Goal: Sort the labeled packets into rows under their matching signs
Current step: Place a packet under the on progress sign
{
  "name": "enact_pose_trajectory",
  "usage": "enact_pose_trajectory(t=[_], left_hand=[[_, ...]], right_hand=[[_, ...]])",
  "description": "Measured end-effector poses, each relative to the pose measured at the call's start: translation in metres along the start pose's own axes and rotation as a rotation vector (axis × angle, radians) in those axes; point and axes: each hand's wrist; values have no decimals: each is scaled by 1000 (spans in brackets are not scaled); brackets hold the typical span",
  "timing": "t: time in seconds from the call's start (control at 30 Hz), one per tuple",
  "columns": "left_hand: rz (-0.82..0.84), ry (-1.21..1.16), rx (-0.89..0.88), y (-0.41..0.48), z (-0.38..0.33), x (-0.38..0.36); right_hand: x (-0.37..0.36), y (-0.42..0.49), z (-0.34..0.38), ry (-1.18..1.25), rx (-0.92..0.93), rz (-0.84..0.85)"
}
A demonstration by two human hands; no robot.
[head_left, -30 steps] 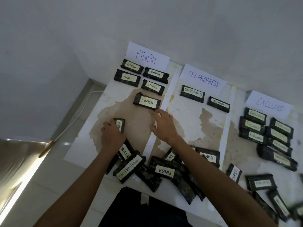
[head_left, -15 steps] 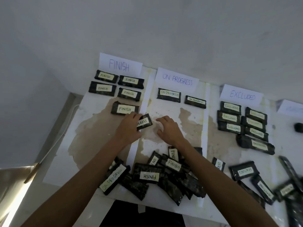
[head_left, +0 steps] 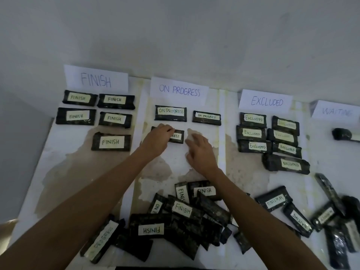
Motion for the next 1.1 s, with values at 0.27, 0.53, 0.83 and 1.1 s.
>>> enact_pose_trajectory(t=[0.27, 0.53, 0.83, 1.1], left_hand=[[-74, 20, 65, 33, 9, -1], [-130, 5, 84, 22, 1, -1], [-42, -116, 80, -49, -29, -17], [-16, -155, 72, -97, -33, -23]], right_hand=[[2, 1, -19, 53, 97, -13], [9, -1, -25, 69, 140, 69], [47, -57, -16, -136, 140, 540], [38, -102, -27, -334, 248, 474]])
Point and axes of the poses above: each hand's wrist, its own y-axis towards the middle knuckle, its own x-axis out of the back of the hand, z = x × y, and after that the axes turned 11 degrees about y, right-handed
